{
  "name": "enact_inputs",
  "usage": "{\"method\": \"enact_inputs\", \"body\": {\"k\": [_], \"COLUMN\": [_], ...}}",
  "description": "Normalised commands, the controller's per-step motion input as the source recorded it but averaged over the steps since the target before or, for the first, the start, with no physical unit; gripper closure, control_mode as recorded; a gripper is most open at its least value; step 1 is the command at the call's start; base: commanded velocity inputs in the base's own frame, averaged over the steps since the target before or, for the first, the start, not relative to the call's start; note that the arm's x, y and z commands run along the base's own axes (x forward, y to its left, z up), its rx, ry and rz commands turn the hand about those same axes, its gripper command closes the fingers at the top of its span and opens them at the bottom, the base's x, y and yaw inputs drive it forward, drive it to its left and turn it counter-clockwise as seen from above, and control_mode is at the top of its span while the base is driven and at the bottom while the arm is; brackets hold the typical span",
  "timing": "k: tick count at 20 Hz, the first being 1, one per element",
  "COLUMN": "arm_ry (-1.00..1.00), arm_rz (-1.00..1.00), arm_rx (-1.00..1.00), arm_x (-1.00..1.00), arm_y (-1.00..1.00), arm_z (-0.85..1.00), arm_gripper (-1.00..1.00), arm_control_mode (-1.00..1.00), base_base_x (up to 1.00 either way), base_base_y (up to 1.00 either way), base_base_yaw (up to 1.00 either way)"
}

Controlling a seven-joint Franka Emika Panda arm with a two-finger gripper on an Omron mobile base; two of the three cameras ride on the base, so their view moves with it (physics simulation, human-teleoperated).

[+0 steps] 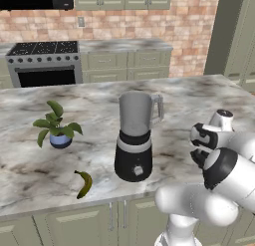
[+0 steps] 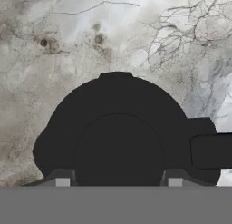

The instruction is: Open the blender lid, put the banana in the blender, close the lid, and start the blender.

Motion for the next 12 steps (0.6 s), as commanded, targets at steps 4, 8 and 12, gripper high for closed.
{"method": "enact_inputs", "body": {"k": [4, 8, 12], "arm_ry": [0.04, 0.02, 0.0], "arm_rz": [0.0, 0.0, 0.0], "arm_rx": [0.0, 0.0, 0.01], "arm_x": [0.1, 0.16, 0.03], "arm_y": [0.16, 0.32, 0.25], "arm_z": [-0.33, -0.18, -0.04], "arm_gripper": [1.0, -1.0, -1.0], "arm_control_mode": [-1.0, -1.0, -1.0], "base_base_x": [0.0, 0.0, 0.0], "base_base_y": [0.0, 0.0, 0.0], "base_base_yaw": [0.0, 0.0, 0.0]}}
